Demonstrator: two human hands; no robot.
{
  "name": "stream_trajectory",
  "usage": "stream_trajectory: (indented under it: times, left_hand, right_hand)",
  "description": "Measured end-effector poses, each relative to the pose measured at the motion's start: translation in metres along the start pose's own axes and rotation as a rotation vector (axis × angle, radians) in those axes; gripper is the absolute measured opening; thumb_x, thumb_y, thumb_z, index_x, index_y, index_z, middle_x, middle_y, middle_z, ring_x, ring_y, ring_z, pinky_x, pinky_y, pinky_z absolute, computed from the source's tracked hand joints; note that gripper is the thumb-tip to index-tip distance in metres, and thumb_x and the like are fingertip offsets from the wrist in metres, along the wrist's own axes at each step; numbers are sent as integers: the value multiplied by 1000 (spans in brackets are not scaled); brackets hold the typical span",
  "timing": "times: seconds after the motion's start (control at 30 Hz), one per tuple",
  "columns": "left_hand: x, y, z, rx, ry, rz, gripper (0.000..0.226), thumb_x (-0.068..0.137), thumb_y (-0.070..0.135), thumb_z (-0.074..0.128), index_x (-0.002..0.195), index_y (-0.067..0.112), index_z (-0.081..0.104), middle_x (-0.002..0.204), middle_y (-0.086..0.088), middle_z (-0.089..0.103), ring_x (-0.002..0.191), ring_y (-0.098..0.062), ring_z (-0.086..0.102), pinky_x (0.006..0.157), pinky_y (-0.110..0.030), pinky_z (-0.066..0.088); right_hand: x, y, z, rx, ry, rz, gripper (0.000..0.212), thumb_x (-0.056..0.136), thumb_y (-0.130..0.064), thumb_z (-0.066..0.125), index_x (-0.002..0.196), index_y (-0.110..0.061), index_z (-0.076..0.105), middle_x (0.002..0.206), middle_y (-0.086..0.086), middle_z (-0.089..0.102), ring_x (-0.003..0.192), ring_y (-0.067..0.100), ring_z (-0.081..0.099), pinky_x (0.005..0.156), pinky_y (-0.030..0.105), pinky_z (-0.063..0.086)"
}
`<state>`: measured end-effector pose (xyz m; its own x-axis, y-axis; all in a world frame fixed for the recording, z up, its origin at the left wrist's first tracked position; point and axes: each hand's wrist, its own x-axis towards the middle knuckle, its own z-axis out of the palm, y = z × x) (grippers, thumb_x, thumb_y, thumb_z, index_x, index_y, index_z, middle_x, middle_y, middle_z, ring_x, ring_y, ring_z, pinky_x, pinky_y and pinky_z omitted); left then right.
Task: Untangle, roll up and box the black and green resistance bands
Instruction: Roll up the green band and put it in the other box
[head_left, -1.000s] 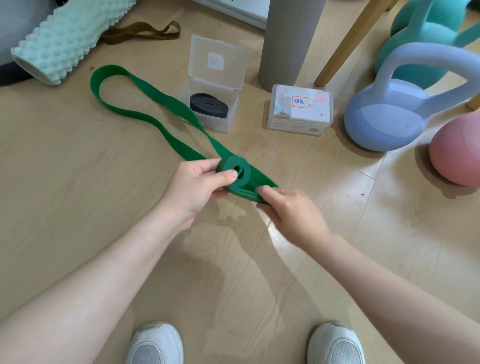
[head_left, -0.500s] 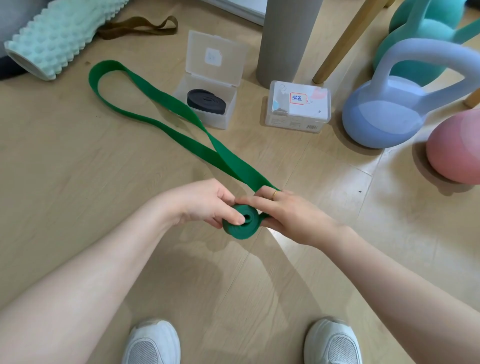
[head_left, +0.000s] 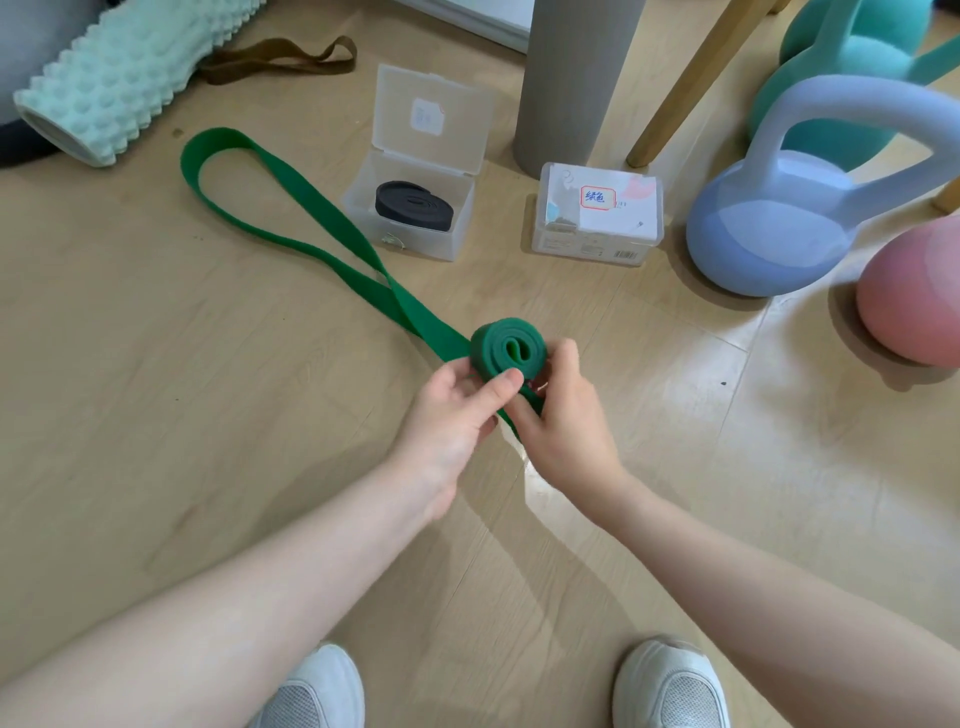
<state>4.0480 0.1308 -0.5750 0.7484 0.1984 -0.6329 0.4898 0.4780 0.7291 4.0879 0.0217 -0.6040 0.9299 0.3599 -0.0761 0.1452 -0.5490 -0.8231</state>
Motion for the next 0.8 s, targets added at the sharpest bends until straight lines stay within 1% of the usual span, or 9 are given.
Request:
stream_trajectory:
  times: [0.1,0.23,0.3,0.37,0.5,0.6,0.7,0.77,0.8]
  left_hand:
    - [-1,-6,4,-53,102,103,15,85,10,63,98,16,60,94,1,71,85,-8,68,71,-17,53]
    - [3,7,-8,-31,115,173,10,84,7,63,90,14,64,79,3,73,72,-9,69,59,-15,51]
    - [5,14,-17,27,102,184,13,82,6,64,90,16,66,83,2,74,77,-10,70,64,-18,53]
    - [7,19,-27,44,107,162,14,82,7,65,93,16,67,90,-1,74,84,-13,70,74,-23,56]
    - [5,26,-44,97,56,149,26,75,12,68,101,13,67,95,-3,73,88,-15,69,76,-25,55]
    - [0,34,-52,100,1,176,39,63,17,70,101,14,67,97,-4,73,91,-17,68,84,-30,53]
    - [-4,37,-62,100,-6,209,39,62,17,69,101,16,66,94,0,73,89,-14,68,85,-29,53]
    - [-5,35,-68,72,2,204,31,69,12,67,100,17,66,92,2,74,89,-11,68,84,-26,54]
    - [-5,33,-70,65,7,199,28,73,9,66,100,17,66,92,3,74,89,-10,68,83,-24,54]
  right_hand:
    - [-11,-9,15,29,17,42,28,87,-23,58,93,-14,32,71,-8,53,68,27,59,57,42,46]
    - [-2,-14,22,175,-31,105,39,80,-29,70,97,-16,37,72,-4,54,66,18,56,61,36,48]
    - [4,-6,18,227,-148,88,46,75,-29,76,102,-18,40,76,-5,54,70,12,54,68,29,48]
    - [7,5,15,96,-343,-20,40,74,-28,77,101,-17,50,83,-10,54,81,10,53,77,24,43]
    - [19,23,19,-134,-636,-237,31,77,-24,75,96,-3,63,98,4,59,85,20,53,78,29,44]
    - [31,23,31,-246,-726,-302,22,80,-24,71,82,-5,61,76,1,54,70,19,50,66,28,41]
    - [36,26,38,-394,-741,-388,28,87,-25,60,67,-12,47,61,1,43,63,24,45,63,38,43]
    - [43,29,27,-464,-671,-433,15,89,-24,52,91,-13,63,70,8,56,65,27,50,62,40,46]
    - [47,28,18,-559,-595,-454,28,89,-25,50,112,-17,62,80,8,62,71,28,55,62,39,48]
